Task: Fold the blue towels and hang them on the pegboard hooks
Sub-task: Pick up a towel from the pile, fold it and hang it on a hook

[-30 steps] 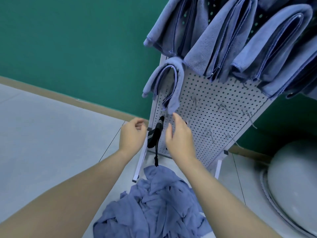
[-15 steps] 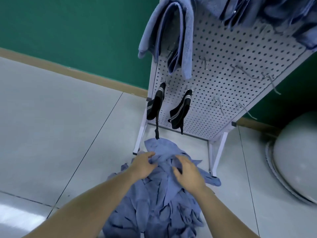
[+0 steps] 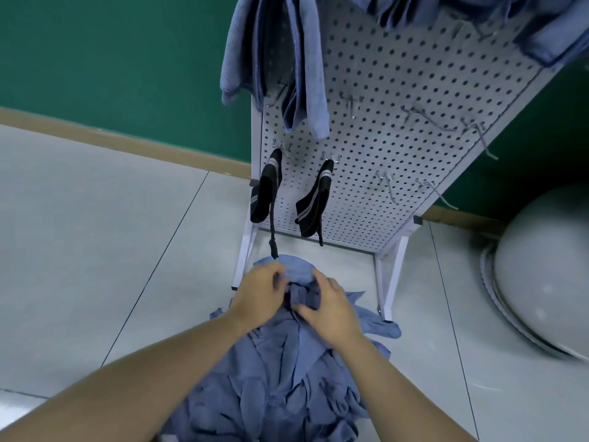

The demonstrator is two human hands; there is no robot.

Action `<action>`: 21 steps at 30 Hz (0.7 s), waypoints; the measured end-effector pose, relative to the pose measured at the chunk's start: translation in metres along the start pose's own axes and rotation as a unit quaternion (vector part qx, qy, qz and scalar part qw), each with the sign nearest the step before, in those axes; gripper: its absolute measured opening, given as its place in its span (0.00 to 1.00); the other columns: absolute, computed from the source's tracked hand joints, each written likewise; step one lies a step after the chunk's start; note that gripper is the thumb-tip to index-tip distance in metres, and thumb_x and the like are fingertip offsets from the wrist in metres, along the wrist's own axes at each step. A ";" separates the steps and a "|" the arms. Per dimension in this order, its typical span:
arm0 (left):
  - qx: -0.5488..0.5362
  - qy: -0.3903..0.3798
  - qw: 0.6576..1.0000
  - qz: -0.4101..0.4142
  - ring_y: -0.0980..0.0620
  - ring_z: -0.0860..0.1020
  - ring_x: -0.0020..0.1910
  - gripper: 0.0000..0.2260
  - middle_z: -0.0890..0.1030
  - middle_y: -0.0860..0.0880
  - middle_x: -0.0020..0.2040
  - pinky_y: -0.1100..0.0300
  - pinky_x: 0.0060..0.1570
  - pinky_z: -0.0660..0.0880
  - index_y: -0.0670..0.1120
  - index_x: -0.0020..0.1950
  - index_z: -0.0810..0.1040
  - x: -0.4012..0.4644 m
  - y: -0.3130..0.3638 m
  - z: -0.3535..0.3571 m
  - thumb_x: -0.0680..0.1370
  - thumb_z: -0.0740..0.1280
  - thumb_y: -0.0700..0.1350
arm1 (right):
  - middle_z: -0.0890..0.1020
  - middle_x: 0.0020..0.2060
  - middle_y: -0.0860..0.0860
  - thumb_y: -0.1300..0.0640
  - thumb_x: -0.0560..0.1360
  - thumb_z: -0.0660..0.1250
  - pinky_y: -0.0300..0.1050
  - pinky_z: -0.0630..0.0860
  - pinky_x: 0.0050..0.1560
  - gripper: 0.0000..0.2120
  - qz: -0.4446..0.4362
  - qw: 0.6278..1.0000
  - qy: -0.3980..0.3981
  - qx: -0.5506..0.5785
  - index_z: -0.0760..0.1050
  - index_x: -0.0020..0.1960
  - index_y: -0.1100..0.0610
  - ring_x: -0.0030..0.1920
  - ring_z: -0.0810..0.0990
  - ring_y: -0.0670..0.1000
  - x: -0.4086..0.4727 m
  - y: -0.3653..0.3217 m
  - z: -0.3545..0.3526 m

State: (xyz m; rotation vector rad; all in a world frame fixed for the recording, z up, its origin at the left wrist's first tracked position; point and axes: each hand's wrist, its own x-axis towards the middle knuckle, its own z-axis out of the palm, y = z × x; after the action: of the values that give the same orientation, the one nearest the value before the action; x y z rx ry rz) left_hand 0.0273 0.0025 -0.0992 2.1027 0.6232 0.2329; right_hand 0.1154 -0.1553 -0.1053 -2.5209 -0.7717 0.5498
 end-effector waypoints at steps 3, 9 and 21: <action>-0.023 -0.032 0.998 0.046 0.47 0.79 0.38 0.07 0.81 0.47 0.38 0.45 0.43 0.78 0.48 0.45 0.76 -0.007 0.034 -0.013 0.83 0.65 0.42 | 0.73 0.60 0.51 0.44 0.73 0.75 0.50 0.73 0.61 0.32 -0.041 0.995 0.092 0.015 0.71 0.75 0.48 0.62 0.72 0.53 0.000 -0.018 -0.012; -0.093 0.004 0.990 0.103 0.57 0.72 0.33 0.09 0.78 0.45 0.35 0.59 0.38 0.72 0.50 0.45 0.74 -0.016 0.121 -0.078 0.84 0.64 0.41 | 0.70 0.46 0.48 0.50 0.75 0.75 0.48 0.68 0.48 0.09 -0.084 0.985 0.144 0.048 0.77 0.42 0.52 0.49 0.70 0.52 -0.008 -0.052 -0.086; 0.068 -0.010 0.980 0.189 0.54 0.64 0.30 0.18 0.71 0.52 0.31 0.61 0.32 0.61 0.43 0.40 0.77 -0.061 0.238 -0.236 0.75 0.76 0.56 | 0.70 0.32 0.50 0.65 0.78 0.62 0.42 0.62 0.32 0.12 -0.150 0.971 0.181 0.050 0.65 0.39 0.53 0.32 0.66 0.50 -0.108 -0.161 -0.283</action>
State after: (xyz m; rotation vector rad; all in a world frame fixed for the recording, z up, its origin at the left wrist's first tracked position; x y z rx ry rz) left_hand -0.0342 0.0306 0.2343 2.3428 0.2255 0.3916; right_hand 0.1024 -0.1831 0.2365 -2.2585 -0.9314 0.0222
